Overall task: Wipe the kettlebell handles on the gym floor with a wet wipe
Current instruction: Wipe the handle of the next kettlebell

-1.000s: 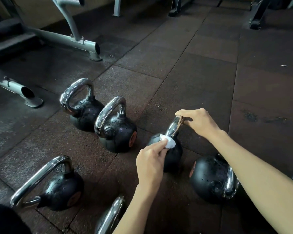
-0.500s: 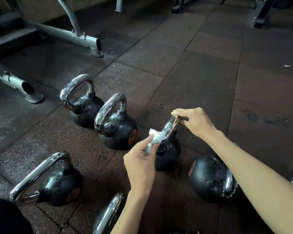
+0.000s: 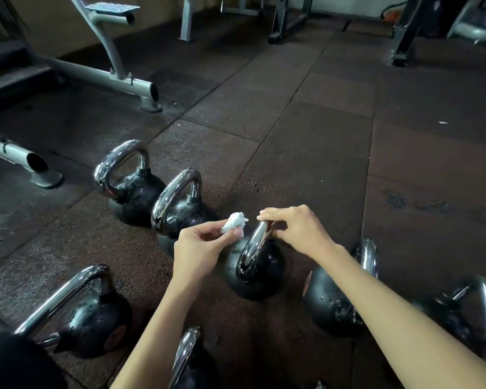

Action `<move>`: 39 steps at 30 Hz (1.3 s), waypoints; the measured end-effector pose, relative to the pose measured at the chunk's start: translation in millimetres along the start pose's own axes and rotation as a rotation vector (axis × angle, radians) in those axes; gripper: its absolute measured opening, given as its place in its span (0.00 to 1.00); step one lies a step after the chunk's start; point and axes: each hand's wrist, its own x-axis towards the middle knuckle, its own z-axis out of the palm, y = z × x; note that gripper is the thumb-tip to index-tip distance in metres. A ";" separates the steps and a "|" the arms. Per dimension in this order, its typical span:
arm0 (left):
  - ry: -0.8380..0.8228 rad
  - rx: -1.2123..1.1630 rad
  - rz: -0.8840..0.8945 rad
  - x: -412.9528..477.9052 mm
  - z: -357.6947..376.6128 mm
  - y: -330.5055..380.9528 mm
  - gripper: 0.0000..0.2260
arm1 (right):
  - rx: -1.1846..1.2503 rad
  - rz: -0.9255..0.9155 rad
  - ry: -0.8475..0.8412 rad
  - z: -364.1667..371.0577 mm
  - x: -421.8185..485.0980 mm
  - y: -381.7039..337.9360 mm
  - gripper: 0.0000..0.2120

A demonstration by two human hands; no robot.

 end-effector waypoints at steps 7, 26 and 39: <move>-0.033 -0.197 -0.179 6.8 12.7 23.3 0.11 | 0.479 0.066 0.153 -7.1 -29.0 -39.0 0.32; -0.177 0.988 0.152 16.6 55.0 21.3 0.25 | 0.433 0.565 0.508 8.5 -48.1 7.6 0.12; -0.174 1.038 0.143 50.8 15.3 16.7 0.22 | 0.480 0.653 0.484 76.1 -10.8 15.6 0.13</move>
